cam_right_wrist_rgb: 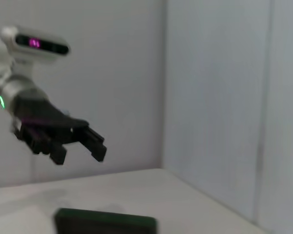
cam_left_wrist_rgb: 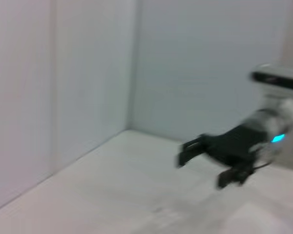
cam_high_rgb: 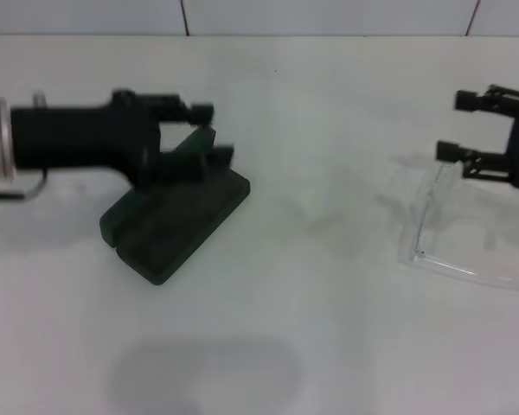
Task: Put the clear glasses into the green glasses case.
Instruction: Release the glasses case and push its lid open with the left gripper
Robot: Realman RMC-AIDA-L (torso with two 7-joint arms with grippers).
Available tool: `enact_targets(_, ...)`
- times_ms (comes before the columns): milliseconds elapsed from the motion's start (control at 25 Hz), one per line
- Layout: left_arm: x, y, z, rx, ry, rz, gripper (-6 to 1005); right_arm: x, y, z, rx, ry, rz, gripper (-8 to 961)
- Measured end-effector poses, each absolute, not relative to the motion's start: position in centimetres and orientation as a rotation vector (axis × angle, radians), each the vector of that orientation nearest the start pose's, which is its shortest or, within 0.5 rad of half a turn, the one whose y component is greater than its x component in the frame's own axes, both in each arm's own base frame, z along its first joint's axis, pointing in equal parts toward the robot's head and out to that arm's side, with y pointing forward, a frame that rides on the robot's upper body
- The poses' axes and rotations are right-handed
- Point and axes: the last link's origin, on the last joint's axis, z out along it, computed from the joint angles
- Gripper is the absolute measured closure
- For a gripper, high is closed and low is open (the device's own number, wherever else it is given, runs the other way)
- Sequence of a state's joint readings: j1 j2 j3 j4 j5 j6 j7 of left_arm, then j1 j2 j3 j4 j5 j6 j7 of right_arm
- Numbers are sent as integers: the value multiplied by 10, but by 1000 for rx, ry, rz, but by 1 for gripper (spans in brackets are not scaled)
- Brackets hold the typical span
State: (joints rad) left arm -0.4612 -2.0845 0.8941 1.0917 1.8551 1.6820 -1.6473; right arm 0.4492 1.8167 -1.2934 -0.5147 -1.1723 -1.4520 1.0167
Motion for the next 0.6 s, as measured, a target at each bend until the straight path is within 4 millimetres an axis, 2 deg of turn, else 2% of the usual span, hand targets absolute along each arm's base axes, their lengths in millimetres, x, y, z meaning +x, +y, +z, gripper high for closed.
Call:
enact_targets(240, -173, 366, 59, -2738, -551, -306, 343, 281, 339, 74, -2483, 204, 771, 163)
enact_targets(480, -160, 378, 41, -2690, -700, 74, 362, 282, 332, 76, -2474, 200, 757, 186)
enact_targets(600, -160, 380, 32, -2662, -717, 185, 371, 282, 333, 75, -2483, 194, 749, 186)
